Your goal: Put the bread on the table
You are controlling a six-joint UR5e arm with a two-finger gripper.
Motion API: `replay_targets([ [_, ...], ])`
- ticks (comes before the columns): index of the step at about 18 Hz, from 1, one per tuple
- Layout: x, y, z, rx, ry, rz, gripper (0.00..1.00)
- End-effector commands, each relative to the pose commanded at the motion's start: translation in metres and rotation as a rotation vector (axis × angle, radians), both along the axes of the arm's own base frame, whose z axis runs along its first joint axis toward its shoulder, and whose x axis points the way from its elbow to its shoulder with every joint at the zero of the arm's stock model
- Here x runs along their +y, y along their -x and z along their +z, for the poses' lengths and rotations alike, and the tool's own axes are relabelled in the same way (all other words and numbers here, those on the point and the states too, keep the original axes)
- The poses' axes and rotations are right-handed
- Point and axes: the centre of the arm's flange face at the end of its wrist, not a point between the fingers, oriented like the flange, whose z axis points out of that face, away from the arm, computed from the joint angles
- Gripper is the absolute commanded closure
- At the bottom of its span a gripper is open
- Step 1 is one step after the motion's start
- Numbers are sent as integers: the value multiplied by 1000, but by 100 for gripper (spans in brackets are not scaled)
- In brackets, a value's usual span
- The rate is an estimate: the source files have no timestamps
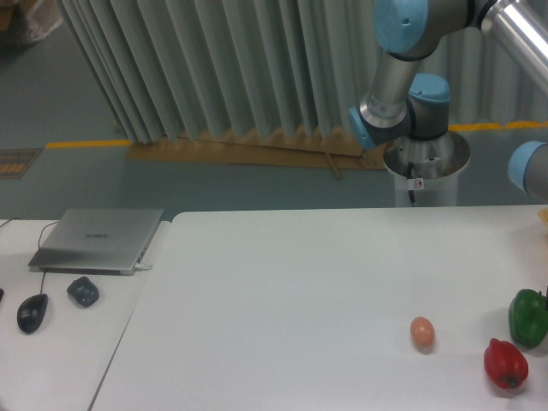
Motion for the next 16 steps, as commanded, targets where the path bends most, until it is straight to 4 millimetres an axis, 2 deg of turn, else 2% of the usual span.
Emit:
replay_targets([
  [3,-5,-26,-3,-10,61,-8,0],
  [4,-1,-46,7,5,71,-28,0],
  [7,-2,-58,13,7,64,-37,0],
  [8,-5,-62,7,-7,69,-38,0],
  [10,-9,-69,7,-14,66,-40,0],
  [13,-8,-78,22,-10,31,-51,0],
  [16,-11,-80,22,-24,23,-49,0],
])
